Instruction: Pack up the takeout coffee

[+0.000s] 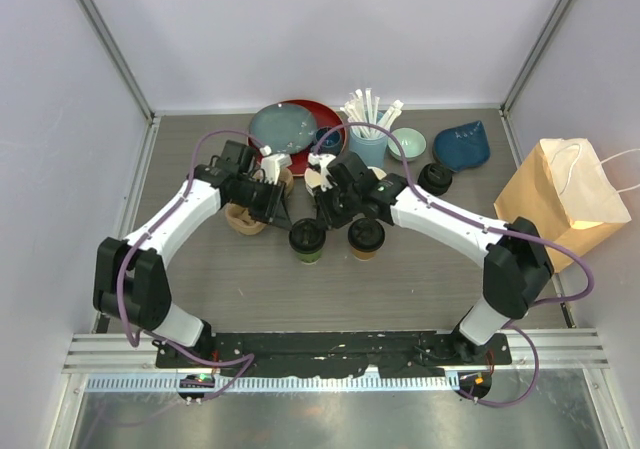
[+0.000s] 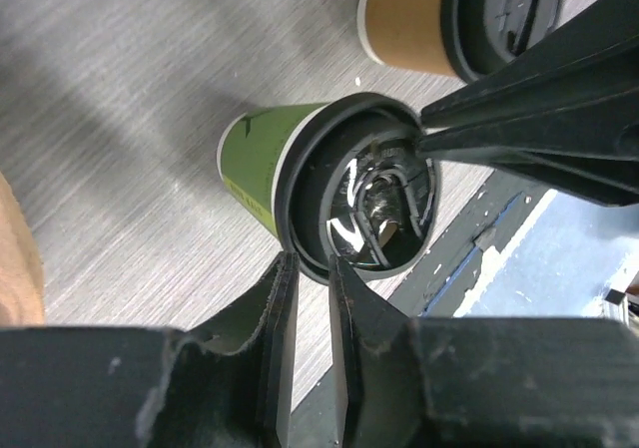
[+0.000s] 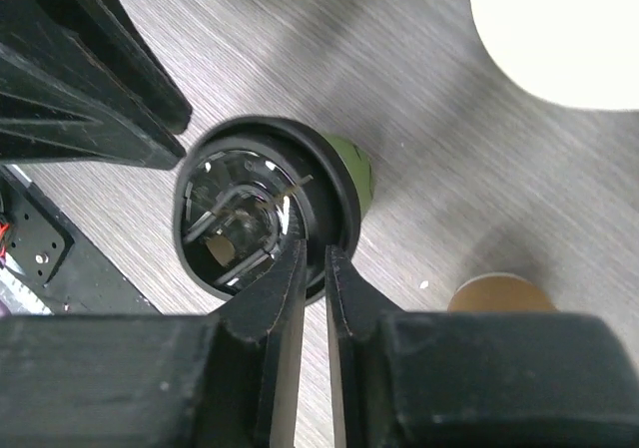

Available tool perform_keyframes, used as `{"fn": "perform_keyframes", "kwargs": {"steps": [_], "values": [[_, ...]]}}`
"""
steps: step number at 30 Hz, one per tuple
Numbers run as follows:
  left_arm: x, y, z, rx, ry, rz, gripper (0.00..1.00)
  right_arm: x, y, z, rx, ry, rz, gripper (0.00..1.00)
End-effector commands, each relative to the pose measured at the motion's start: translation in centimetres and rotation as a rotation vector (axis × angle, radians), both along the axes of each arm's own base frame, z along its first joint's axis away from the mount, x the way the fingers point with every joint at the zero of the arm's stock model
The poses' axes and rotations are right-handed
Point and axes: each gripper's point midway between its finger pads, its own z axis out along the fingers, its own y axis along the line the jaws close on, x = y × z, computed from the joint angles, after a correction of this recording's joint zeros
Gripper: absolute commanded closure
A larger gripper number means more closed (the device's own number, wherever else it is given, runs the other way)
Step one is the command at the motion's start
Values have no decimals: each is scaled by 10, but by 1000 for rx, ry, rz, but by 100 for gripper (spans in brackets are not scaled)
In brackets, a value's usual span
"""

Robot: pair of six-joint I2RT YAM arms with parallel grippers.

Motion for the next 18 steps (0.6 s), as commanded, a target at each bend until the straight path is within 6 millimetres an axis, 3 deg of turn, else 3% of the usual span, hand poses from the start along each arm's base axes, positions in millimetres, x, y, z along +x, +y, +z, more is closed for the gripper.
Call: {"fn": "perform_keyframes", "kwargs": {"steps": [1, 18], "values": [[-2, 0, -17, 5, 65, 26, 78, -3, -5, 9, 56, 11, -59, 80], [-4, -5, -4, -38, 54, 13, 76, -5, -22, 27, 118, 2, -111, 77]]}}
